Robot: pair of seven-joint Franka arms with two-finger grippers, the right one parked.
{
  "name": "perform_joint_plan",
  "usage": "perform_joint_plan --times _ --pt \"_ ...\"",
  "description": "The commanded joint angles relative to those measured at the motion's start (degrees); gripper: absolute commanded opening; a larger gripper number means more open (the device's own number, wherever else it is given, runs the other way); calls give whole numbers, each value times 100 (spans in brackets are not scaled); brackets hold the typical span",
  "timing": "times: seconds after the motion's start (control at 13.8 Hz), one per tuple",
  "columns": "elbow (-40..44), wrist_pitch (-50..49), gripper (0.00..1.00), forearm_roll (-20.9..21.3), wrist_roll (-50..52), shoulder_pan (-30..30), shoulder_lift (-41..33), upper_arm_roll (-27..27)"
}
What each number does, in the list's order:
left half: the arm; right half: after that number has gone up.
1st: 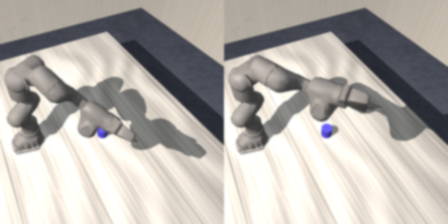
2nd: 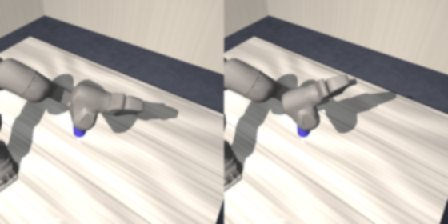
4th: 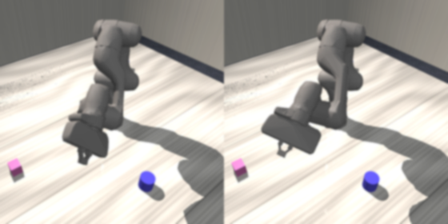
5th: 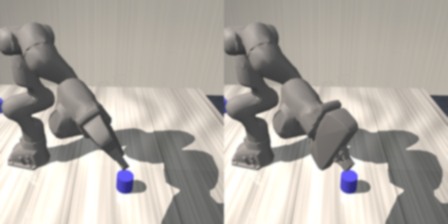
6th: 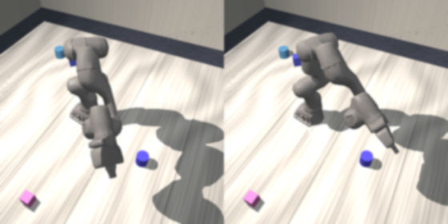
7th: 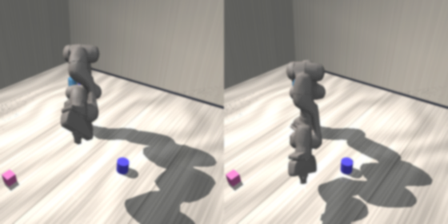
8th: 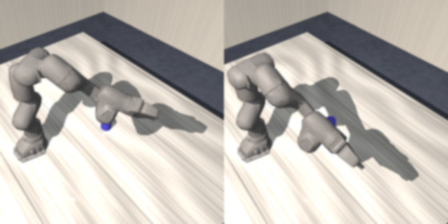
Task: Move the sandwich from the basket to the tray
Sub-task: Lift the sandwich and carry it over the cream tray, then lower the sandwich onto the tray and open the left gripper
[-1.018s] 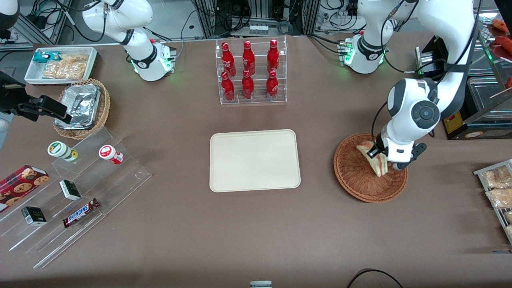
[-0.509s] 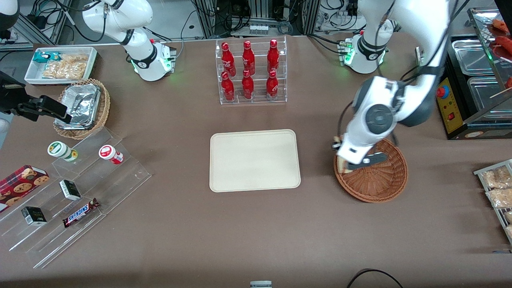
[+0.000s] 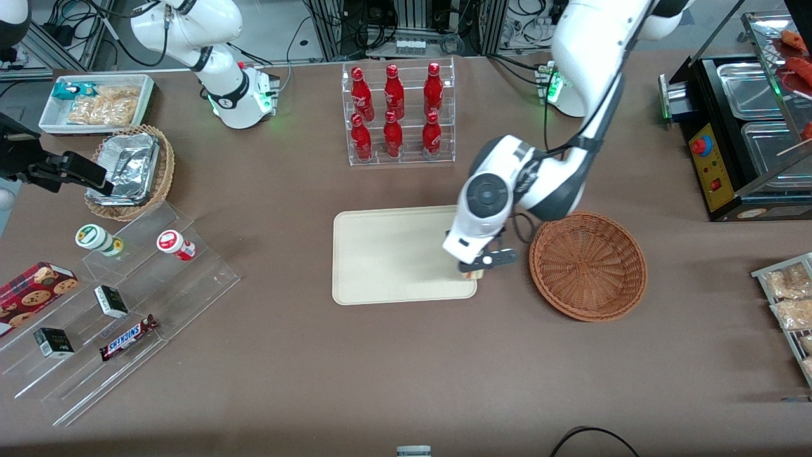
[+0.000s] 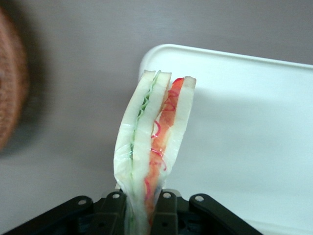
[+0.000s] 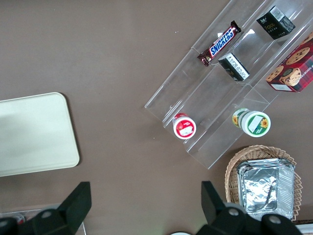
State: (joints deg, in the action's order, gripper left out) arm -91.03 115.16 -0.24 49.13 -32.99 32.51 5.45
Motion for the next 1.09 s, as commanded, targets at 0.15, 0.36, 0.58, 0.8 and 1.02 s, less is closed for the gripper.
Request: perform_joint_plan --times 0.15,0.36,0.58,0.8,1.02 --pt "1577 -344 4 -56 807 -568 1203 7" --pt "2579 -705 4 -47 1309 -682 1906 202" --pt "2731 -715 4 -47 1442 -788 1979 202" --pt "2723 -540 5 -38 1442 -841 2119 202" --pt "2705 -443 16 -47 1450 -841 2146 202"
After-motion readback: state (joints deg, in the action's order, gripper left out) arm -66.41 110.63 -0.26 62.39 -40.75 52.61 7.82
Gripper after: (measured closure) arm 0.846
